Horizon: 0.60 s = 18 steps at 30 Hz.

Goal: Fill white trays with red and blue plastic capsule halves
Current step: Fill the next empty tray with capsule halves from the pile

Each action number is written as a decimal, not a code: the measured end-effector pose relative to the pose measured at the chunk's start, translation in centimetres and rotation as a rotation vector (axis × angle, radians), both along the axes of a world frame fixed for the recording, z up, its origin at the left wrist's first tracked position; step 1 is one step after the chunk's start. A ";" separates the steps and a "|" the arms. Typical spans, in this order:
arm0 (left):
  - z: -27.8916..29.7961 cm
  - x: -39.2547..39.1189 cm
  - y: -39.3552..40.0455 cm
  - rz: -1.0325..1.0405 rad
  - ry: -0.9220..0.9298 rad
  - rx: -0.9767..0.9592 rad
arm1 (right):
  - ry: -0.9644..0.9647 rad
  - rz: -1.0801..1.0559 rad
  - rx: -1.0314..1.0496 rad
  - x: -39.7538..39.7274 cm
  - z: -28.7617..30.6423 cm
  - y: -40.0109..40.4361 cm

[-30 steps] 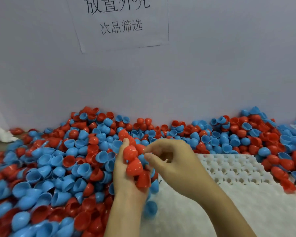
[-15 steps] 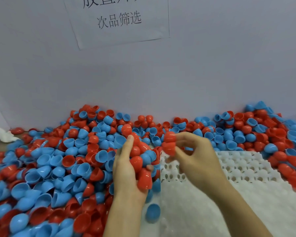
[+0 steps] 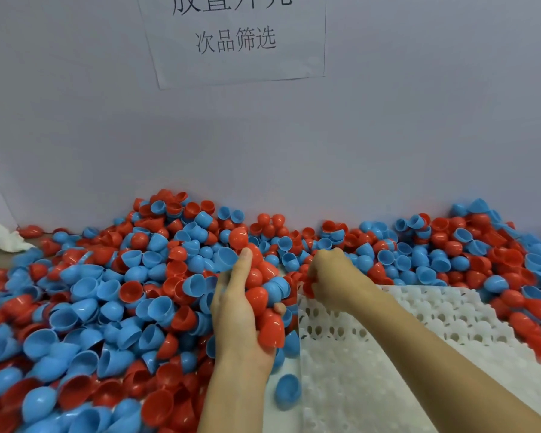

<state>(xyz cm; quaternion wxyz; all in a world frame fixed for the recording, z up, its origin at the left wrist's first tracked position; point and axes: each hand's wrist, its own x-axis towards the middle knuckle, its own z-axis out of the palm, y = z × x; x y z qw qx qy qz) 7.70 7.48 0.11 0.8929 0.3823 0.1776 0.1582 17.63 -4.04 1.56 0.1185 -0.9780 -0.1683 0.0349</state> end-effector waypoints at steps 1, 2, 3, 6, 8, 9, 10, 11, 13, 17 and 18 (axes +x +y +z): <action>0.1 0.0 0.1 0.002 0.009 -0.006 | 0.007 0.004 -0.037 0.1 0.1 0.0; 0.0 0.0 0.1 -0.001 0.011 -0.012 | 0.013 0.006 -0.078 0.0 0.3 -0.1; 0.1 0.0 0.0 0.000 0.010 -0.023 | 0.009 0.011 -0.112 -0.1 0.4 -0.2; 0.1 0.0 -0.1 -0.001 0.020 -0.033 | -0.011 0.031 -0.160 -0.4 0.5 -0.4; 0.2 0.0 -0.2 -0.002 0.026 -0.036 | -0.011 0.040 -0.168 -0.5 0.4 -0.4; 0.2 0.0 -0.3 -0.001 0.025 -0.033 | -0.005 0.047 -0.170 -0.7 0.4 -0.5; 0.1 0.0 -0.3 -0.003 0.025 -0.036 | 0.002 0.053 -0.167 -0.8 0.4 -0.5; 0.1 0.0 -0.3 -0.008 0.021 -0.049 | 0.004 0.057 -0.157 -1.0 0.5 -0.6; 0.1 0.0 -0.3 -0.018 0.016 -0.072 | -0.005 0.037 -0.135 -1.4 0.9 -0.8; 0.3 -0.2 -0.6 -0.046 0.025 -0.093 | -0.051 0.009 -0.035 -2.6 1.7 -1.9; 0.4 -0.3 -0.6 -0.051 0.021 -0.106 | -0.067 0.018 0.024 -3.1 1.9 -2.3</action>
